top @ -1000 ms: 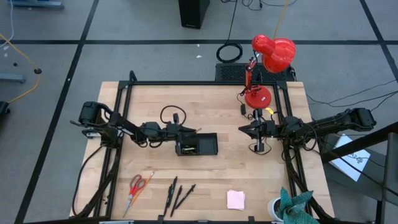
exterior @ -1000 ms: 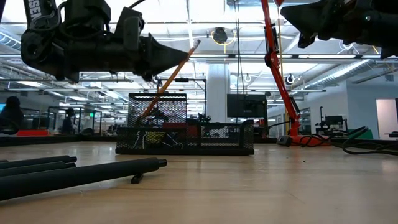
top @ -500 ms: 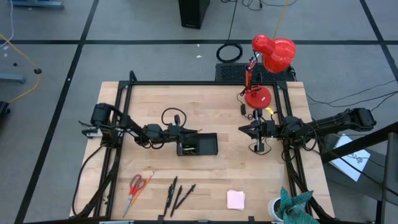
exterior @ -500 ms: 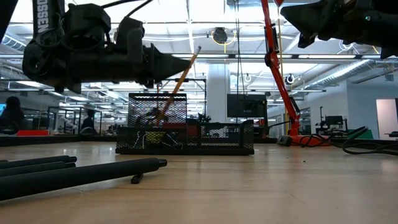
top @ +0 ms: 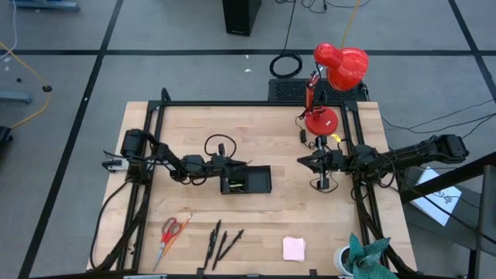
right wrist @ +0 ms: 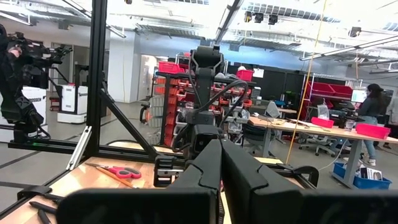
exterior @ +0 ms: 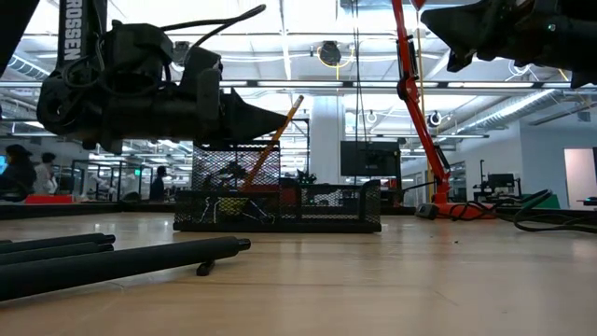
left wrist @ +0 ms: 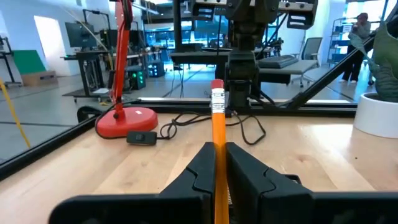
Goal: Pick and place office supplies into organizer
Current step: Put the pencil into the mesh desk organizer
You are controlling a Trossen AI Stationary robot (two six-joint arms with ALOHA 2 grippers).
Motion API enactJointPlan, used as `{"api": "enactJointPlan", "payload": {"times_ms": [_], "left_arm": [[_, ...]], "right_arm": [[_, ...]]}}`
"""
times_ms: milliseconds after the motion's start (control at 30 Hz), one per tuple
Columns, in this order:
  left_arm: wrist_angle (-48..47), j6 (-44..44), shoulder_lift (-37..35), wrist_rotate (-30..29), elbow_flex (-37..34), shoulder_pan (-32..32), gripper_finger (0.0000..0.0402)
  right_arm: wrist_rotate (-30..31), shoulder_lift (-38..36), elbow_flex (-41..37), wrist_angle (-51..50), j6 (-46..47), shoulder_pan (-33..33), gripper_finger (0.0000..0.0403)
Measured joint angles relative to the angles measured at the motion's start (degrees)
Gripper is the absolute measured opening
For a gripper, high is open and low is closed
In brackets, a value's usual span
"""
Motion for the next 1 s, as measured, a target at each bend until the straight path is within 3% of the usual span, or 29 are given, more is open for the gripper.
{"api": "enactJointPlan", "payload": {"times_ms": [767, 1000], "left_arm": [[-1.1, -2.6, 0.1, 0.5, 0.0, 0.0, 0.0032], [-2.4, -3.9, 0.0, 0.5, 0.0, 0.0, 0.0078]], "right_arm": [[0.0, 0.0, 0.0, 0.0, 0.0, 0.0, 0.0004], [0.0, 0.0, 0.0, 0.0, 0.0, 0.0, 0.0004]]}}
